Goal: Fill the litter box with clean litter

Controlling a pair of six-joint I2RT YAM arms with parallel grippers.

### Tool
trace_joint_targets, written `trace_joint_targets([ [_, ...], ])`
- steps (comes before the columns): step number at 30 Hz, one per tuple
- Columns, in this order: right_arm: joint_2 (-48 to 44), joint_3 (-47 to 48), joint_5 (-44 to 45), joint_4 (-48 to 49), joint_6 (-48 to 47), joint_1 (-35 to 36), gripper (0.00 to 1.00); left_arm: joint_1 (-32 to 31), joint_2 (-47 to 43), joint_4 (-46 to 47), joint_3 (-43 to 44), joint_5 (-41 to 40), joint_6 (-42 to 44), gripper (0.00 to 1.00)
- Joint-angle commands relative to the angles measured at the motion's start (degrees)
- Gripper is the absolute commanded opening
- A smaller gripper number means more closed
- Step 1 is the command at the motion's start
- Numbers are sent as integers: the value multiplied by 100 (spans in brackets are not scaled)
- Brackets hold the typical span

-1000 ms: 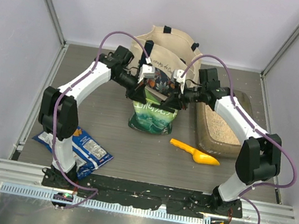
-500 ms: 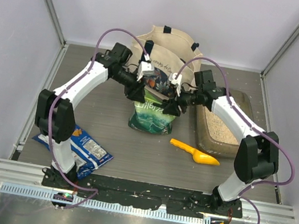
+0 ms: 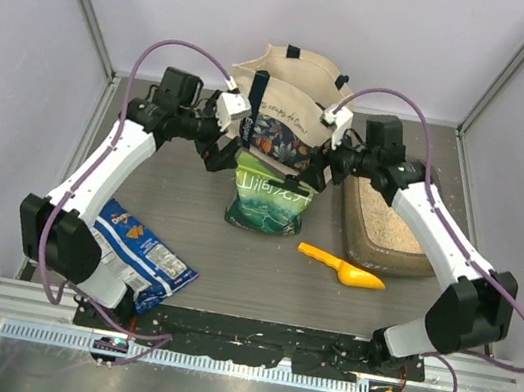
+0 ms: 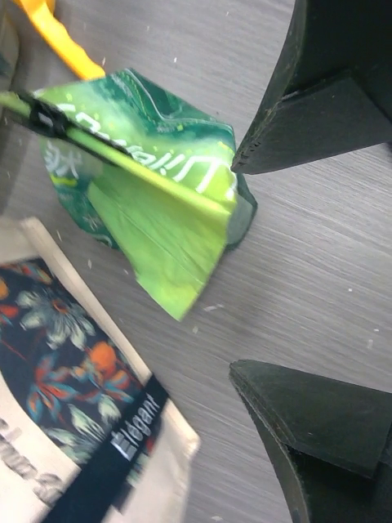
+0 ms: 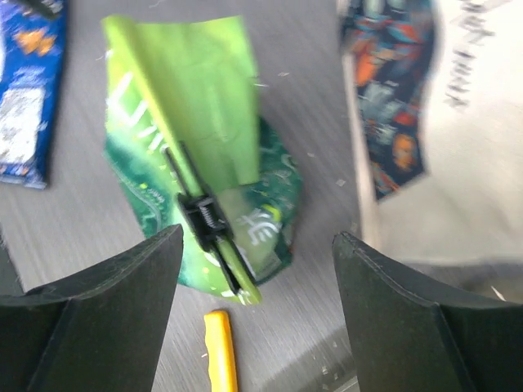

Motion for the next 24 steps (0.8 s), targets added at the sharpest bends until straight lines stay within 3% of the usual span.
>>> trace_joint_targets([
  [1, -725, -329, 2662, 731, 1561, -60, 79, 156, -564, 879, -617, -1054, -692, 100],
  [3, -876, -462, 3696, 671, 2029, -60, 79, 183, -844, 1143, -993, -1449, -895, 100],
  [4, -885, -471, 4650, 583, 2169, -60, 79, 192, -942, 1214, -1109, -1556, -1114, 100],
  [8, -981, -724, 5973, 161, 2152, -60, 80, 200, -1338, 1601, -1698, -2022, -1921, 100],
  [17, -1271, -699, 6750, -156, 1889, -60, 82, 323, -1645, 1382, -1980, -2803, -2803, 100],
  [24, -1596, -690, 6760, 19, 1889, -60, 83, 657, -1900, 1031, -1401, -3410, -3041, 100],
])
